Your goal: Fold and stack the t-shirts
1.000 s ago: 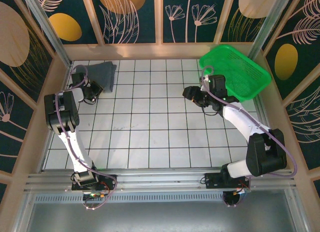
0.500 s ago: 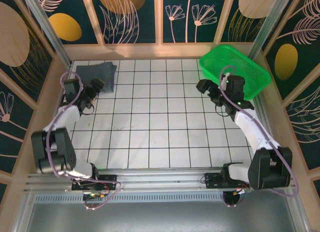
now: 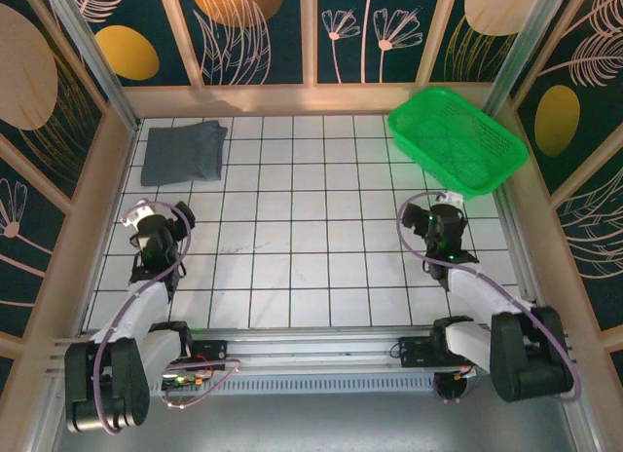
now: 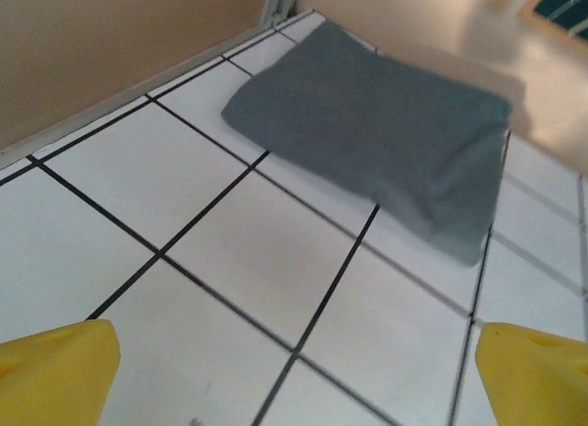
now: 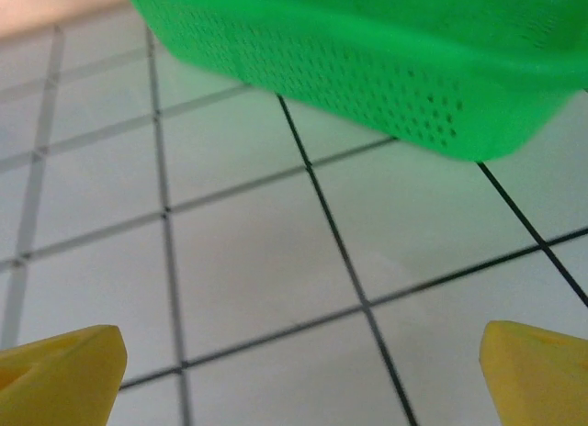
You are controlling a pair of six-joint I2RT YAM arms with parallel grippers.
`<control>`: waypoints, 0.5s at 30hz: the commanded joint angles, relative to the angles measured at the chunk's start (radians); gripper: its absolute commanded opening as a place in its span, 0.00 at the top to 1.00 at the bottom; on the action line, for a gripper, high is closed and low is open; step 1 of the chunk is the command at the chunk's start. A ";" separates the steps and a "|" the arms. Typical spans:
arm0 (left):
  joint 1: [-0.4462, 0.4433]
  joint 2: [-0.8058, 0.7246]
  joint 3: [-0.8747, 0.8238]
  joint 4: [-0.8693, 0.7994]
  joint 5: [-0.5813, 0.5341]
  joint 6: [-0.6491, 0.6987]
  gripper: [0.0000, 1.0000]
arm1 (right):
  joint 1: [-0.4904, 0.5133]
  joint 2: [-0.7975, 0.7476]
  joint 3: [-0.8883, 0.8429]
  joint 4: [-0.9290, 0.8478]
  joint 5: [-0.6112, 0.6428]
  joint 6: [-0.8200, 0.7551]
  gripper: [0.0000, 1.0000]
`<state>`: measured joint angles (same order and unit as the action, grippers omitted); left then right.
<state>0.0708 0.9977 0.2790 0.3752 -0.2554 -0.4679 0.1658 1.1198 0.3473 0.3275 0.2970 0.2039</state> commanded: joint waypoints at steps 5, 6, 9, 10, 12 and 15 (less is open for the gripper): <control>-0.003 0.226 -0.030 0.429 0.006 0.171 0.01 | -0.040 0.189 -0.048 0.447 -0.001 -0.139 0.01; -0.002 0.266 -0.014 0.455 0.011 0.189 0.01 | -0.041 0.229 -0.035 0.505 -0.036 -0.160 0.01; -0.002 0.358 0.019 0.570 0.043 0.234 0.01 | -0.058 0.317 0.006 0.585 -0.090 -0.207 0.01; -0.002 0.378 0.019 0.619 0.049 0.229 0.01 | -0.069 0.329 0.012 0.595 -0.106 -0.232 0.01; -0.002 0.427 0.025 0.689 0.088 0.274 0.01 | -0.094 0.344 -0.035 0.732 -0.148 -0.264 0.01; -0.003 0.434 -0.023 0.790 0.159 0.307 0.01 | -0.175 0.382 -0.132 0.926 -0.243 -0.196 0.01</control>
<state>0.0708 1.4277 0.2745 0.9485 -0.1787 -0.2302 0.0513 1.4700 0.2829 0.9829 0.1616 0.0029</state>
